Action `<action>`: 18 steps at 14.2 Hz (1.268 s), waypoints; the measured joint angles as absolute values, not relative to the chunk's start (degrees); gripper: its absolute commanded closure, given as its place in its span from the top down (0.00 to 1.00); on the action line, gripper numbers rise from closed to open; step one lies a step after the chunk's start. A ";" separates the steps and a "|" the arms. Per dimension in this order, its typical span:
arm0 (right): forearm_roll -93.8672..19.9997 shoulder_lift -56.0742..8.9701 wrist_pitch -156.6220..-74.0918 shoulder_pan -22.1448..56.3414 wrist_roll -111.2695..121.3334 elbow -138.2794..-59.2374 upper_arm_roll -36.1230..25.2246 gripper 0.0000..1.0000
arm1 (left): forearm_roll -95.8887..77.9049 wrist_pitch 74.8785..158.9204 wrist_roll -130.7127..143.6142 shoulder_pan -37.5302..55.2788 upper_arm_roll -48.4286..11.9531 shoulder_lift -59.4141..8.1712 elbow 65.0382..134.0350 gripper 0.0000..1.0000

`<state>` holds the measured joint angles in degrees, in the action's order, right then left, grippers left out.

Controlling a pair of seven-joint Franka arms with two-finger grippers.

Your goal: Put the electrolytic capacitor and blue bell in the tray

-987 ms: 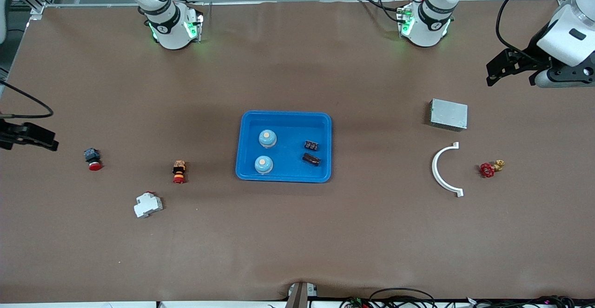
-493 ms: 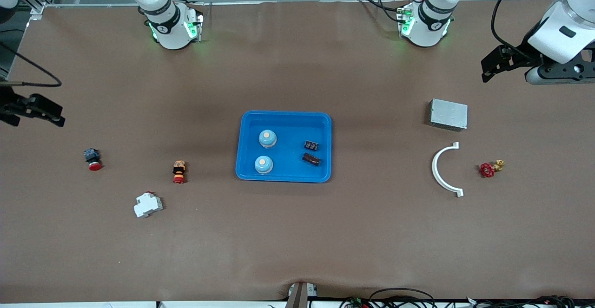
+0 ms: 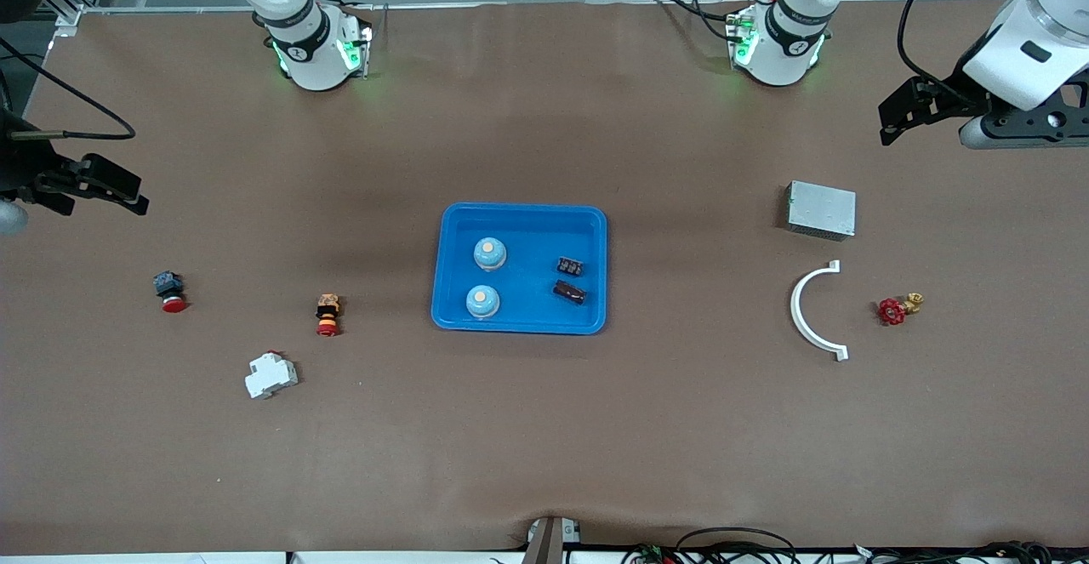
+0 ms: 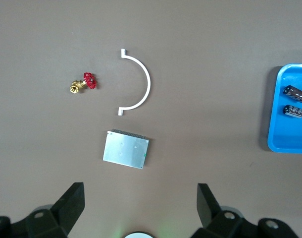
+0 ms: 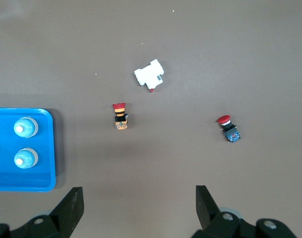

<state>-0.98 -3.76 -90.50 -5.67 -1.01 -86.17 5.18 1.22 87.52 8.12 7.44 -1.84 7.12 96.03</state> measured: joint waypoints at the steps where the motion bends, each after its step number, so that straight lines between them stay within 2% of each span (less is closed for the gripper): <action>1: -0.99 -3.64 -90.52 -5.68 -1.01 -86.19 5.11 1.00 | 1.22 87.46 8.11 7.44 -1.87 7.16 96.03 1.00; 18: 0.13 -2.16 -90.42 -6.16 -1.01 -86.63 4.77 1.00 | 1.23 87.44 8.12 7.07 -1.69 7.19 93.81 1.00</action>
<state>0.13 -2.16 -90.42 -6.16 -1.01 -86.63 4.77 1.23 87.44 8.12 7.07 -1.69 7.19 93.81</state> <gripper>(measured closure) 0.000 0.000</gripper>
